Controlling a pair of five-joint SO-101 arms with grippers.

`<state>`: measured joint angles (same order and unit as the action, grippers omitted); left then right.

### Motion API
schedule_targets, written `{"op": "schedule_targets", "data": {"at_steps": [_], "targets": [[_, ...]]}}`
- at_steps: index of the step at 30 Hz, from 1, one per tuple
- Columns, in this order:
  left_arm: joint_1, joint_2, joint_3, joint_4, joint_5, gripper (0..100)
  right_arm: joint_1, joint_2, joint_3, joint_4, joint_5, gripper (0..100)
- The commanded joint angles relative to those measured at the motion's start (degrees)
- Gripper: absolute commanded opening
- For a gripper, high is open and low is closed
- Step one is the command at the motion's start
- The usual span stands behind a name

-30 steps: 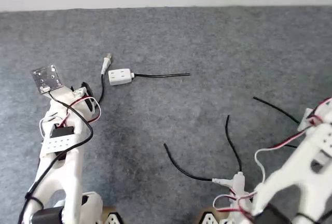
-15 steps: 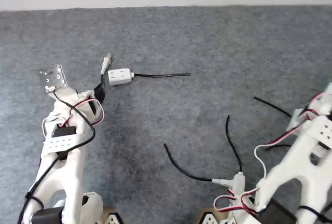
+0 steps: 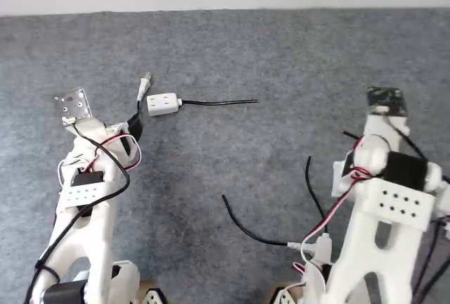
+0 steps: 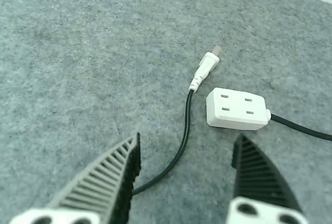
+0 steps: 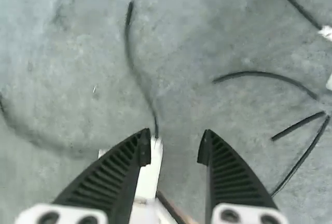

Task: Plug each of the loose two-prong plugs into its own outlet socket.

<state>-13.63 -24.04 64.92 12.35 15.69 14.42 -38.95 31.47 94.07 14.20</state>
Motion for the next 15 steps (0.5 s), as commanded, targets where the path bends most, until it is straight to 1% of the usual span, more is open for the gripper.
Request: {"op": "schedule_targets", "data": {"at_steps": [1, 3, 6, 11, 13, 15], "targets": [[0.3, -0.9, -1.5, 0.1, -0.6, 27, -1.9, 0.8, 0.3, 4.6, 4.4, 14.8], [0.3, -0.9, -1.5, 0.1, -0.6, 27, -3.0, 3.2, 0.5, 6.8, 3.7, 14.8], [0.3, -0.9, -1.5, 0.1, -0.7, 27, -6.0, 7.1, 0.8, 8.4, 0.5, 14.8], [0.3, -0.9, -1.5, 0.1, -0.7, 27, -6.4, 12.5, 0.6, 8.2, -3.8, 15.1], [0.3, -0.9, -1.5, 0.1, -0.8, 27, -6.3, 14.9, 0.6, 8.2, -4.3, 19.4], [0.3, -0.9, -1.5, 0.1, -0.8, 27, -6.4, 17.5, 0.6, 8.4, -5.0, 27.8]]}}
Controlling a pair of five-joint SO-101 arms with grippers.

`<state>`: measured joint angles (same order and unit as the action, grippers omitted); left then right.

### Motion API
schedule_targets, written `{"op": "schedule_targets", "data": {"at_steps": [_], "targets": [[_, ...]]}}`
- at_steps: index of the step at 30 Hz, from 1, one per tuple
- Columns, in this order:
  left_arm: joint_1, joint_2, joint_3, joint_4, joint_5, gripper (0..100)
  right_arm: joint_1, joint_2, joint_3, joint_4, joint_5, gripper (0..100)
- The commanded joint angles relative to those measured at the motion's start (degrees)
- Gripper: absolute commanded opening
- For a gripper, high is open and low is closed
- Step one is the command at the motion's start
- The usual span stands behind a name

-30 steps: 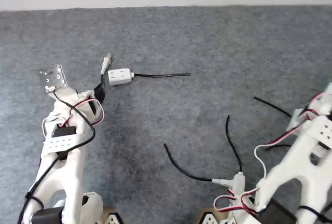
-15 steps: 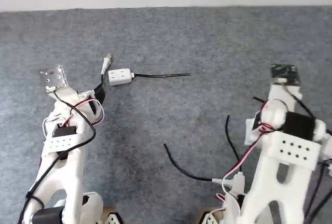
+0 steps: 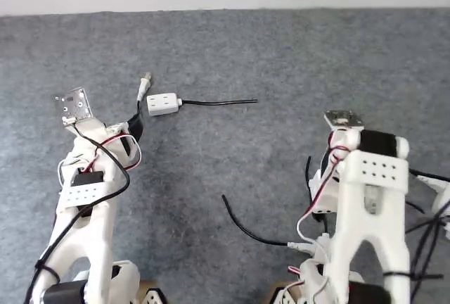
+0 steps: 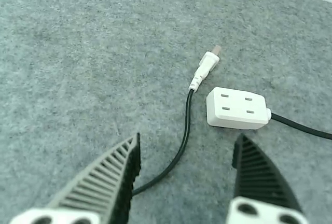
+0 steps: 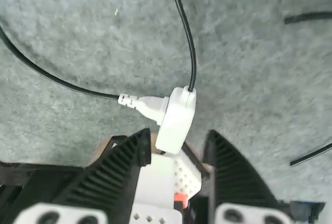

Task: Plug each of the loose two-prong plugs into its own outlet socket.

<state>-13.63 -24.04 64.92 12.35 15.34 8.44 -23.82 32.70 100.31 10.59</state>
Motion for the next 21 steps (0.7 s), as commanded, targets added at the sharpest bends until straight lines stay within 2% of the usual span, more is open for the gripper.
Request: {"op": "schedule_targets", "data": {"at_steps": [1, 5, 11, 17, 21], "targets": [[0.3, -0.9, -1.5, 0.1, -0.4, 27, -0.5, 3.7, -0.6, 2.2, -1.7, 31.5], [0.4, -0.8, -1.5, 0.1, -0.4, 27, -0.7, 8.7, -0.6, 2.2, -0.9, 32.8], [1.2, -0.8, -1.5, 0.1, -2.6, 27, -1.5, 18.3, 0.2, 2.2, 8.8, 32.9], [1.2, -0.8, -1.5, -0.1, -2.8, 27, -1.4, 31.5, -2.2, 2.2, 10.5, 32.8], [1.2, -0.8, -1.5, -0.1, -2.8, 27, -1.5, 39.3, -3.3, 2.2, 16.5, 32.8]]}}
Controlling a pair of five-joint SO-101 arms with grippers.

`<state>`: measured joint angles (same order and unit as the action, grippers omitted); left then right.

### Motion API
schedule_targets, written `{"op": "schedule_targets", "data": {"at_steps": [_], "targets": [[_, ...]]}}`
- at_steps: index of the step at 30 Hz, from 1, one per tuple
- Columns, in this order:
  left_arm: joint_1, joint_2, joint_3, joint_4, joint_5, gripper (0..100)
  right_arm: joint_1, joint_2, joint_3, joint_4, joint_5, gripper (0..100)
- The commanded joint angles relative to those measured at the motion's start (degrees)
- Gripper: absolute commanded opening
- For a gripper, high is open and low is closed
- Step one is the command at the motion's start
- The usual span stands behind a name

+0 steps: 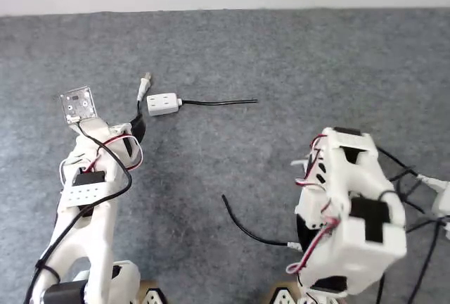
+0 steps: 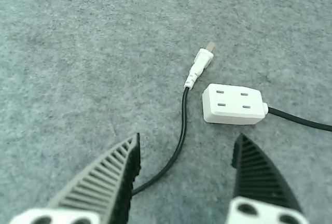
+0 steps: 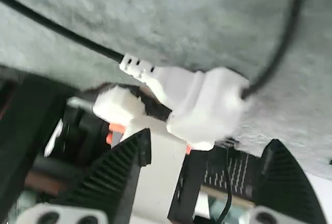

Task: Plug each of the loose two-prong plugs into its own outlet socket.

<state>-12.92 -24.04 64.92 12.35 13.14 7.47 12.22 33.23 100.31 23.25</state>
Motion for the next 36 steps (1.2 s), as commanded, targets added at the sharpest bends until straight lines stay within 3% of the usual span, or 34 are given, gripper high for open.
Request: {"op": "schedule_targets", "data": {"at_steps": [1, 4, 11, 18, 25, 31, 36], "targets": [[0.5, -0.8, -1.5, -0.1, -0.7, 27, -0.5, 4.9, -4.4, 2.2, 5.0, 32.8], [0.5, -0.8, -1.6, -0.1, -0.7, 27, -0.1, 7.5, -4.9, 2.3, 6.5, 31.0], [0.4, -0.8, -1.6, -0.2, -0.7, 27, 0.0, 4.3, -4.7, 2.3, 6.2, 1.0], [0.4, -0.8, -1.6, -0.2, -0.7, 27, 0.0, -4.7, -4.7, 2.5, 6.0, 0.9], [0.4, -0.8, -1.6, -0.2, -0.7, 27, 5.8, -16.3, -5.4, 2.5, 6.2, 0.8], [0.4, -0.8, -1.6, -0.1, -0.7, 27, 0.5, -18.4, -0.9, 2.7, 12.9, 0.9], [4.5, -1.4, -0.5, 6.4, -6.3, 27, -2.6, -21.7, 3.3, 2.6, 27.3, 0.9]]}}
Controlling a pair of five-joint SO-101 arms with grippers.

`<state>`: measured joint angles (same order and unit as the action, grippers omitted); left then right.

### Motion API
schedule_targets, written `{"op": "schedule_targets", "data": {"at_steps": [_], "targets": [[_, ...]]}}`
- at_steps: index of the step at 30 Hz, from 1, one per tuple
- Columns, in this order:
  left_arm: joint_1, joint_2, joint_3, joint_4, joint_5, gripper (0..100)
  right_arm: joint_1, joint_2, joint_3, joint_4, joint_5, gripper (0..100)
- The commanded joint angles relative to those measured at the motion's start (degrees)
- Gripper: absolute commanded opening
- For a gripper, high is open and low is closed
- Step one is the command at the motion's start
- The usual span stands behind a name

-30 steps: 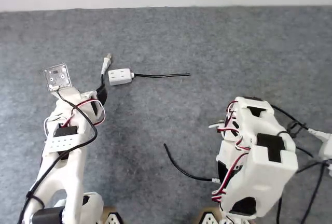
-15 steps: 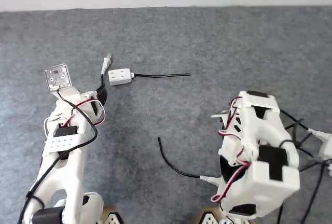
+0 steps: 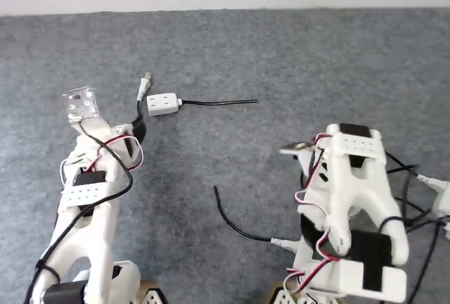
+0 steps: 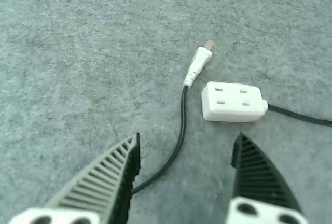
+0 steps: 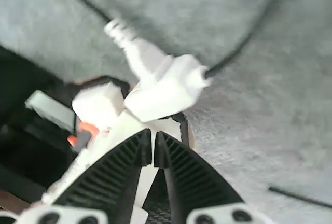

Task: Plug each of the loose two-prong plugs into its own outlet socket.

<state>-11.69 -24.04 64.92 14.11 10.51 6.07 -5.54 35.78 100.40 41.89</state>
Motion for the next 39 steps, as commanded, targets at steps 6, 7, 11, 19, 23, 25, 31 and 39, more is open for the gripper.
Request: {"op": "schedule_targets", "data": {"at_steps": [6, 7, 11, 19, 23, 25, 31, 39], "targets": [[6.7, -1.1, -1.3, 7.0, -12.3, 15, -4.1, -12.6, 5.7, 2.5, 15.6, 1.2], [6.7, -1.1, -1.3, 7.0, -12.3, 14, -5.1, -13.7, 6.4, 2.5, 14.2, 2.0], [6.7, -1.4, -1.5, 7.0, -12.2, 17, -6.8, -15.7, 6.7, 1.5, 11.8, 18.3], [6.7, -1.4, -1.0, 7.4, -12.2, 26, -7.4, -15.5, 11.0, 1.7, 28.6, 38.3], [6.7, -1.3, -1.0, 7.4, -12.4, 26, -7.3, -15.5, 11.6, 1.3, 32.4, 38.3], [6.7, -1.3, -1.0, 7.4, -12.4, 26, -7.4, -15.5, 11.7, 1.1, 34.3, 38.3], [6.9, -1.1, -0.9, 7.4, -12.6, 26, -7.1, -16.0, 14.2, -8.7, 28.4, 38.3], [9.5, -1.6, 0.7, 7.4, -12.7, 25, -7.4, -18.4, 0.9, -9.5, -7.5, 38.3]]}}
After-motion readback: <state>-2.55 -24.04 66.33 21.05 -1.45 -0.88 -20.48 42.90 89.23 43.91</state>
